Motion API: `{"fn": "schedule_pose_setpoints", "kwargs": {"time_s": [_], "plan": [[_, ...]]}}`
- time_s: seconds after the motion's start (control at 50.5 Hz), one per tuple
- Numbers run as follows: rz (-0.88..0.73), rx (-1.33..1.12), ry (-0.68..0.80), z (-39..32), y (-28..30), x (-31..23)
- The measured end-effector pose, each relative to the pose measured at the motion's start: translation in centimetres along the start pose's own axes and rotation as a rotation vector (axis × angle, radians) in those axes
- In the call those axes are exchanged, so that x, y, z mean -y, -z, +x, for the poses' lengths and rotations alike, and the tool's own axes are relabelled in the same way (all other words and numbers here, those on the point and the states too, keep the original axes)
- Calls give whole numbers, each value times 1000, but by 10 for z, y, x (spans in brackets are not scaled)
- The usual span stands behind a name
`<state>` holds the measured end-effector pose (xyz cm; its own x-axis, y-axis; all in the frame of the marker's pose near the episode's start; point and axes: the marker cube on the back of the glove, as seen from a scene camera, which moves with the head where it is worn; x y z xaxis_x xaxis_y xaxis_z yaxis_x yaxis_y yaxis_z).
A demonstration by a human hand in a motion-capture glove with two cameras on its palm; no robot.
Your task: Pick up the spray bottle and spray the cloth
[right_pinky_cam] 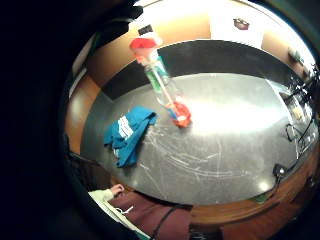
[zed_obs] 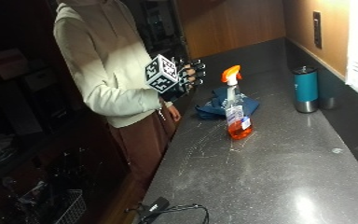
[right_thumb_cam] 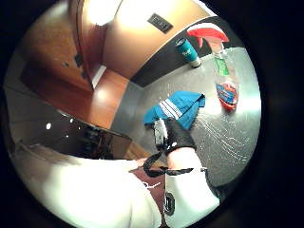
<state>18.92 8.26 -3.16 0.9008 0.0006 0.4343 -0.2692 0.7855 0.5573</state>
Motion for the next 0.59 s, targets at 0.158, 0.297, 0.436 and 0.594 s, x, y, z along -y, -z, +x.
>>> {"fn": "schedule_pose_setpoints", "kwargs": {"time_s": [0.158, 0.297, 0.436, 0.594], "plan": [[56, 82, -67, 23, -2, 4], [117, 169, -127, 44, -8, 12], [103, 263, -201, 59, -25, 19], [71, 353, -273, 75, -50, 33]]}}
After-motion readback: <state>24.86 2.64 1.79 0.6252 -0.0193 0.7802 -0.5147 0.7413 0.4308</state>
